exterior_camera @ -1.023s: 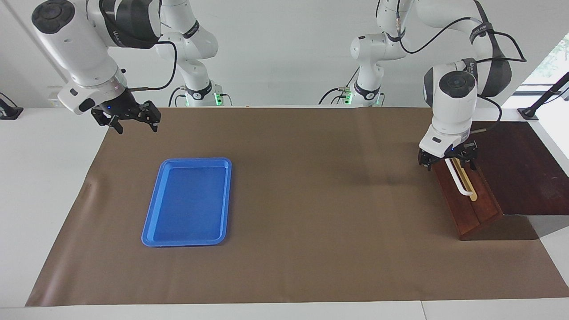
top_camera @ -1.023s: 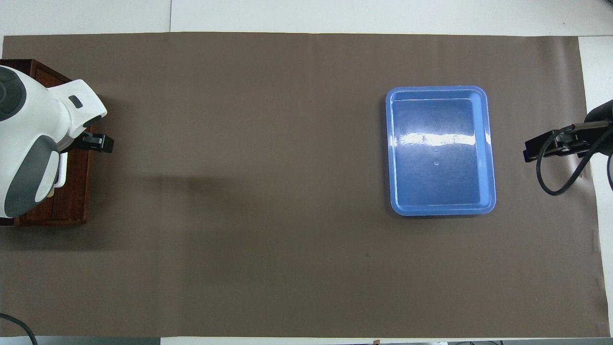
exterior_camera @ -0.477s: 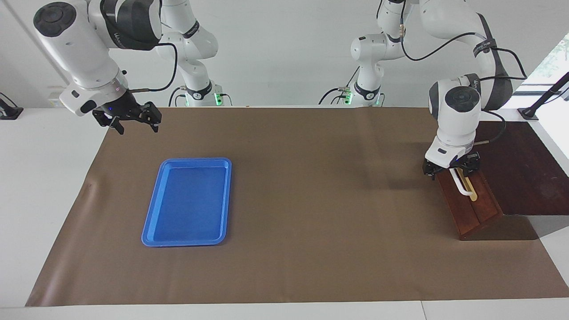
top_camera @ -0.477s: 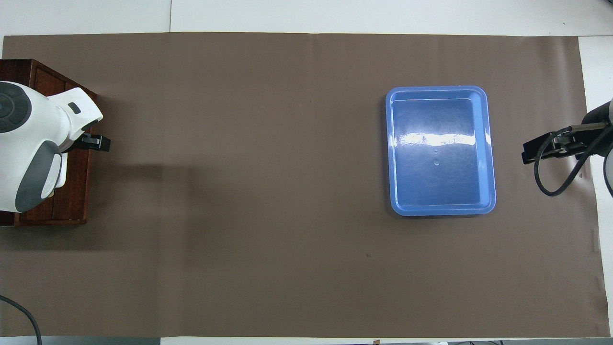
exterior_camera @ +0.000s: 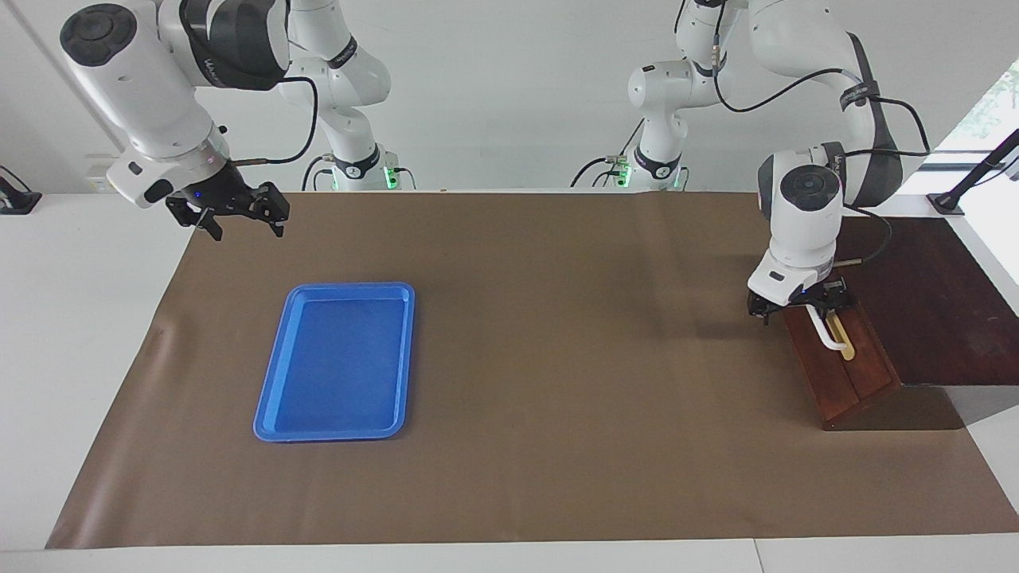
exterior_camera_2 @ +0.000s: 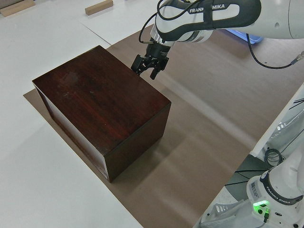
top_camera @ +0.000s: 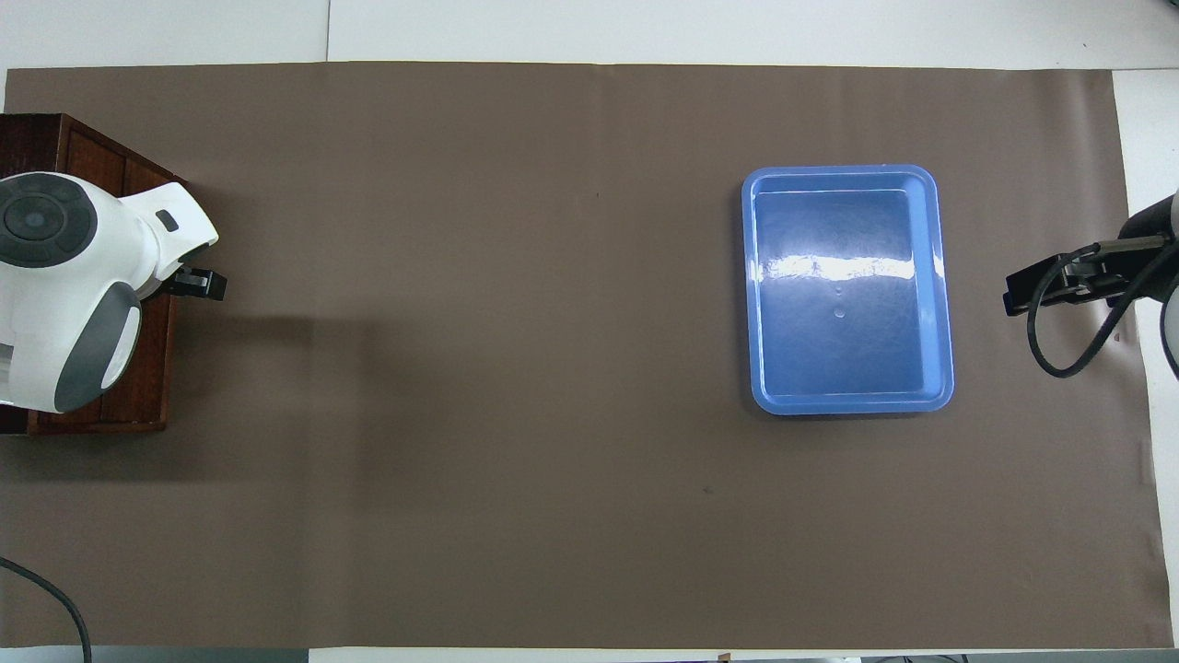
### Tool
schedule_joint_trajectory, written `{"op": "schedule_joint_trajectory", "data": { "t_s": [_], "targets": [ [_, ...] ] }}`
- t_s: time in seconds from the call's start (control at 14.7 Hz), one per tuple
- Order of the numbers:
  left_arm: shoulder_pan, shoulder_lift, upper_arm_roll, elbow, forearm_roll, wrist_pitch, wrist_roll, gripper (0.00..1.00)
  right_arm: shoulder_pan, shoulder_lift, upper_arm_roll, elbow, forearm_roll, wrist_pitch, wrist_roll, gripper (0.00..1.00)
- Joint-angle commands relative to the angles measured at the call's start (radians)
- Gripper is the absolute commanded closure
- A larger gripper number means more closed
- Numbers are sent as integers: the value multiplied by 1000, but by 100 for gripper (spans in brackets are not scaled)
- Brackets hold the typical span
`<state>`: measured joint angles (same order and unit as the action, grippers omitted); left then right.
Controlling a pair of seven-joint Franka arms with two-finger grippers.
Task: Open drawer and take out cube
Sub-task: 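Grasp the white handle with the left gripper and pull the drawer open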
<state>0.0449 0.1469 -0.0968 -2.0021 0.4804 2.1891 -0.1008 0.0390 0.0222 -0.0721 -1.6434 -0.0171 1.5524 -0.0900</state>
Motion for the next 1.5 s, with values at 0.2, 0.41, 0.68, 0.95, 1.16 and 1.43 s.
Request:
{"op": "schedule_joint_trajectory", "data": {
  "t_s": [0.2,0.41,0.68,0.95,1.16,1.43],
  "targets": [
    [-60,5,-3,-7,23,43,-117,0,-13,-25,8,-27,-6,6,-11,0],
    [-76,5,-3,-4,23,32,-117,0,-13,-25,8,-27,-6,6,-11,0],
    [-151,3,-3,3,21,-6,-117,0,-13,-25,9,-27,-6,6,-11,0],
    [-194,3,-4,5,15,-23,-141,0,-13,-25,8,-27,-6,6,-11,0],
    [-220,2,-4,6,14,-34,-148,0,-13,-25,8,-27,-6,6,-11,0],
    [-263,2,-3,19,-5,-60,-155,0,-13,-25,8,-27,-6,6,-11,0]
  ]
}}
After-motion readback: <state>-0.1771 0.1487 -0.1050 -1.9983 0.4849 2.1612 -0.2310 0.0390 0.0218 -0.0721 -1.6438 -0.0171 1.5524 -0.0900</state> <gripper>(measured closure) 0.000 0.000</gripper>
